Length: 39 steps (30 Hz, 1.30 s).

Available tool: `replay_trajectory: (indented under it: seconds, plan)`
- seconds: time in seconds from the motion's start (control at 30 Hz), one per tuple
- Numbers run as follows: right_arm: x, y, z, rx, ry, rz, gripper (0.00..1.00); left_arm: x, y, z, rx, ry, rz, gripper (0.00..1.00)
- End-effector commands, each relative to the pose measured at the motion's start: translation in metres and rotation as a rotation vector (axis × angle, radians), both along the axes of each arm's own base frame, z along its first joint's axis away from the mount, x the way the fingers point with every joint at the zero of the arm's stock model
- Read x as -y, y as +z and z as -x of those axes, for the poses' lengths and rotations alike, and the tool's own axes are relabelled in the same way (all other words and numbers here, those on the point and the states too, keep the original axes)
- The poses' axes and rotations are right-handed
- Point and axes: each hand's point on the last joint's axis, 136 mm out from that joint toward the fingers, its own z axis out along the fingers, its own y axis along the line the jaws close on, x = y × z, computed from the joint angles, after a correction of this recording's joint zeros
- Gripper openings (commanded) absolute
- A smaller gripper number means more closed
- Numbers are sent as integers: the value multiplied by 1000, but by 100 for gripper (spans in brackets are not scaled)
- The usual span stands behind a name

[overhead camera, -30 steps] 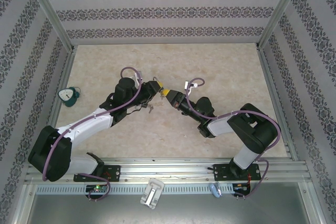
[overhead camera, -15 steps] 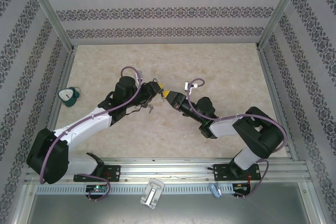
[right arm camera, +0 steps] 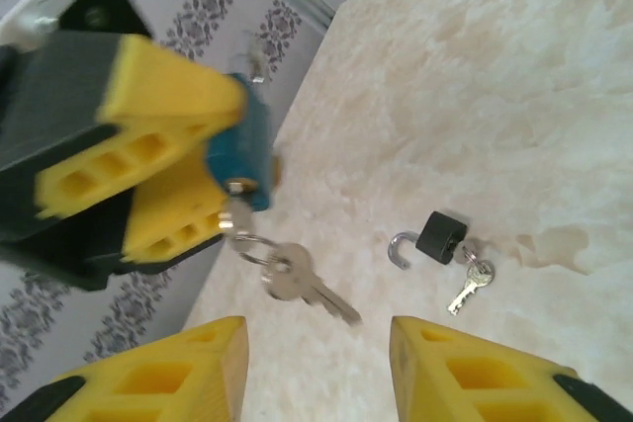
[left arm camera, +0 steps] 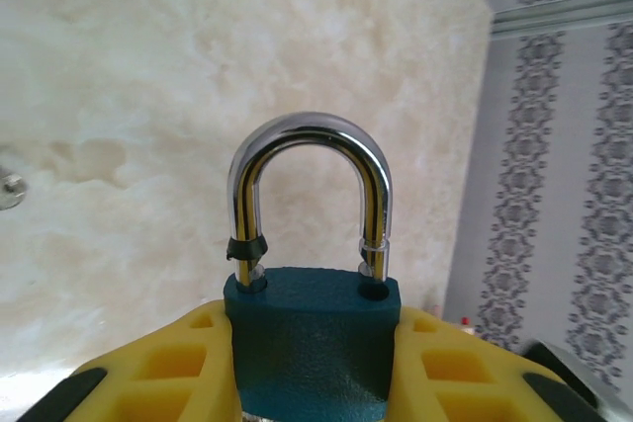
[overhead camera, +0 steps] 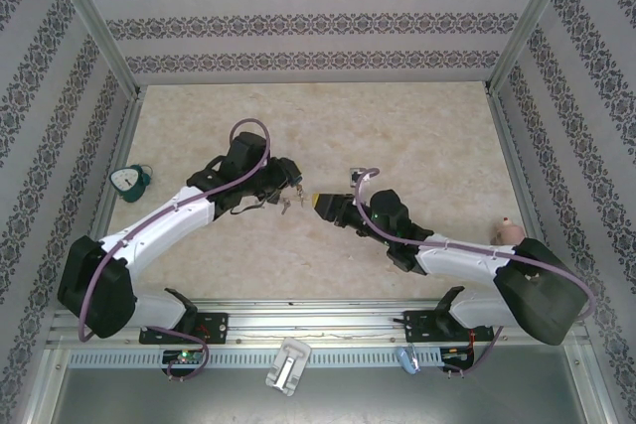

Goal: Unlock with the key

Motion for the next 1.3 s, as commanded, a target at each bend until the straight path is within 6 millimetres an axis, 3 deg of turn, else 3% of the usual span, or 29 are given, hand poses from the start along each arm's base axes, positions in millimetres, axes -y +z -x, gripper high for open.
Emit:
replay_trajectory:
  seconds: [0.0, 0.2, 0.73, 1.1, 1.27]
  plan:
    - [6, 5, -4, 99, -30, 48, 51, 3, 7, -1, -17, -13, -11, 16]
    - [-7, 18, -7, 172, -8, 21, 56, 12, 9, -2, -38, -33, 23, 17]
    - [-35, 29, -9, 235, 65, -50, 57, 29, 21, -1, -30, -75, 108, 19]
    - [-44, 32, -16, 239, 68, -59, 54, 39, 31, -1, -28, -90, 187, 20]
    - [-40, 29, -21, 235, 29, -59, 47, 44, 35, 0, -31, -95, 231, 21]
